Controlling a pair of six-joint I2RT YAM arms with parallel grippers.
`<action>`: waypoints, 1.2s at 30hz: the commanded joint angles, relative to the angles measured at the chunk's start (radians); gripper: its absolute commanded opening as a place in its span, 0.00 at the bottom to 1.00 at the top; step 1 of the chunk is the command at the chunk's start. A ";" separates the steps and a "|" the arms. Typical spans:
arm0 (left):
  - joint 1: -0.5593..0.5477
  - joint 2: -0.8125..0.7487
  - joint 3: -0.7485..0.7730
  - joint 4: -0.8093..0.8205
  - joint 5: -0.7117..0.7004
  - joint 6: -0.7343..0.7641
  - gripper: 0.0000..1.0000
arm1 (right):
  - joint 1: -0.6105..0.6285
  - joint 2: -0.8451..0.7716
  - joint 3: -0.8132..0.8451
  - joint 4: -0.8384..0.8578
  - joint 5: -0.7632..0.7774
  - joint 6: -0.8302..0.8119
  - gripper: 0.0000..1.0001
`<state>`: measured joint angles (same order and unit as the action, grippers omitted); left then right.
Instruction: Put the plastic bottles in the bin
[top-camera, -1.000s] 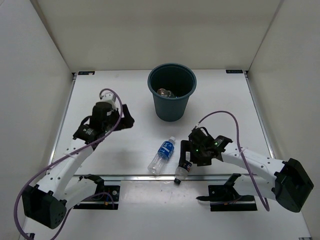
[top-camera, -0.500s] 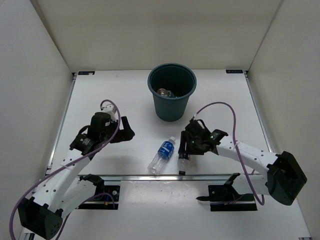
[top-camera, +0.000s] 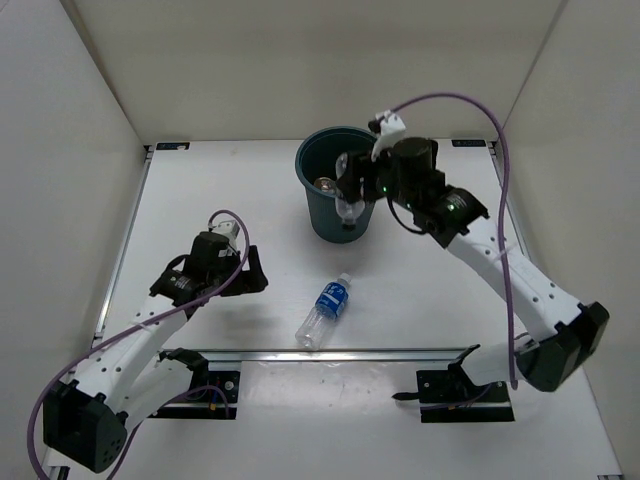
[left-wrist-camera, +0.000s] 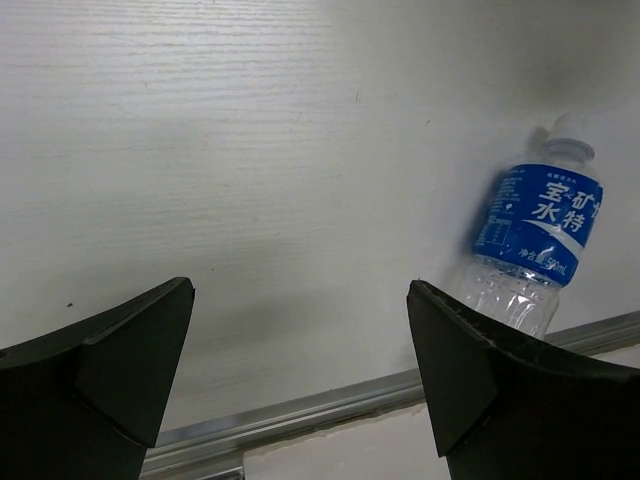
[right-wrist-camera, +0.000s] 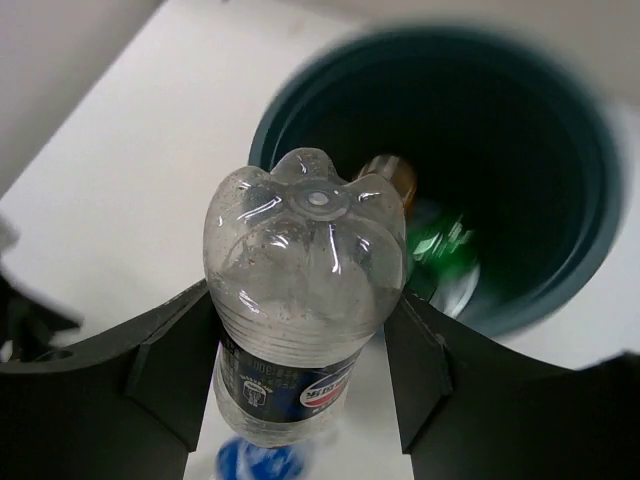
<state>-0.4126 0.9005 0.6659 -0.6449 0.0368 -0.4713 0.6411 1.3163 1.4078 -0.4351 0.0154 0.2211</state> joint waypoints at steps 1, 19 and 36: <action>0.001 -0.015 0.040 -0.019 -0.035 0.029 0.99 | -0.056 0.102 0.144 0.163 0.061 -0.181 0.06; -0.141 0.055 0.135 -0.007 0.086 0.121 0.99 | -0.214 0.308 0.324 0.176 -0.037 -0.221 0.99; -0.471 0.655 0.435 0.050 0.129 0.195 0.99 | -0.843 -0.239 -0.393 -0.165 -0.049 -0.026 0.99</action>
<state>-0.8646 1.5211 1.0481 -0.5945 0.1680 -0.3031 -0.1253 1.1259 1.1393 -0.5285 0.0269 0.1619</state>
